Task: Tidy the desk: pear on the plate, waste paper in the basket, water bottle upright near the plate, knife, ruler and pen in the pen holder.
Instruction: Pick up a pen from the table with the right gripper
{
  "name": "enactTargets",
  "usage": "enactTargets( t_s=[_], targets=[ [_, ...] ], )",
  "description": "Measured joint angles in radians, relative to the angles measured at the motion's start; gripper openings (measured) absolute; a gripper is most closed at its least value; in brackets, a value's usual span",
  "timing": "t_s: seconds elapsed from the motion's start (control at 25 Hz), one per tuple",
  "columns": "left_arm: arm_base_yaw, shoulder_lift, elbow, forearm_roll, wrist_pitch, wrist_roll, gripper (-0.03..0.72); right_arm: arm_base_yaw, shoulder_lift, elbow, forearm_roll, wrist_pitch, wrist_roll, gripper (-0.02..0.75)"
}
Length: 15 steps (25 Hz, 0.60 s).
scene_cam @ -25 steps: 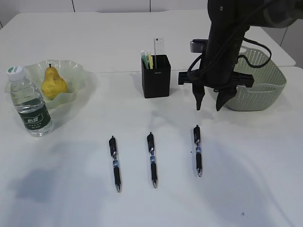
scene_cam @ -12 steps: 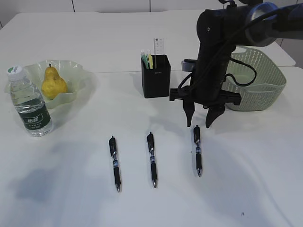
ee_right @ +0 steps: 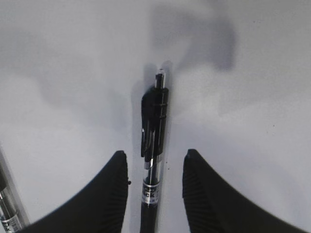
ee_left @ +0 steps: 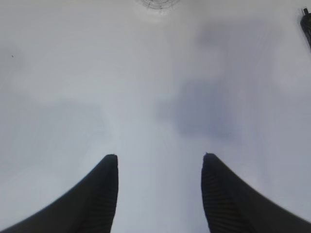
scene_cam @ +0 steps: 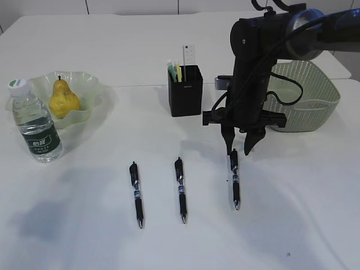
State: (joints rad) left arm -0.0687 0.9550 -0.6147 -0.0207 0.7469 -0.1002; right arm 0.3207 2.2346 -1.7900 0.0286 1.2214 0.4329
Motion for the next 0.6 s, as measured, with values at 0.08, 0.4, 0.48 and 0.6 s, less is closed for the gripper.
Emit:
enactTargets(
  t_s=[0.08,0.4,0.48,0.6],
  targets=[
    [0.000,0.000,0.000,0.000,0.000,0.000,0.384,0.000,0.005,0.000,-0.004,0.000,0.000,0.307],
    [0.000,0.000,0.000,0.000,0.000,0.000,0.384,0.000,0.006,0.000,-0.050,0.000,-0.001,0.302],
    [0.000,0.000,0.000,0.000,0.000,0.000,0.384,0.000,0.006,0.000,-0.052,0.000,-0.001,0.302],
    [0.000,0.000,0.000,0.000,0.000,0.000,0.384,0.000,0.006,0.000,-0.052,0.000,-0.001,0.302]
  ],
)
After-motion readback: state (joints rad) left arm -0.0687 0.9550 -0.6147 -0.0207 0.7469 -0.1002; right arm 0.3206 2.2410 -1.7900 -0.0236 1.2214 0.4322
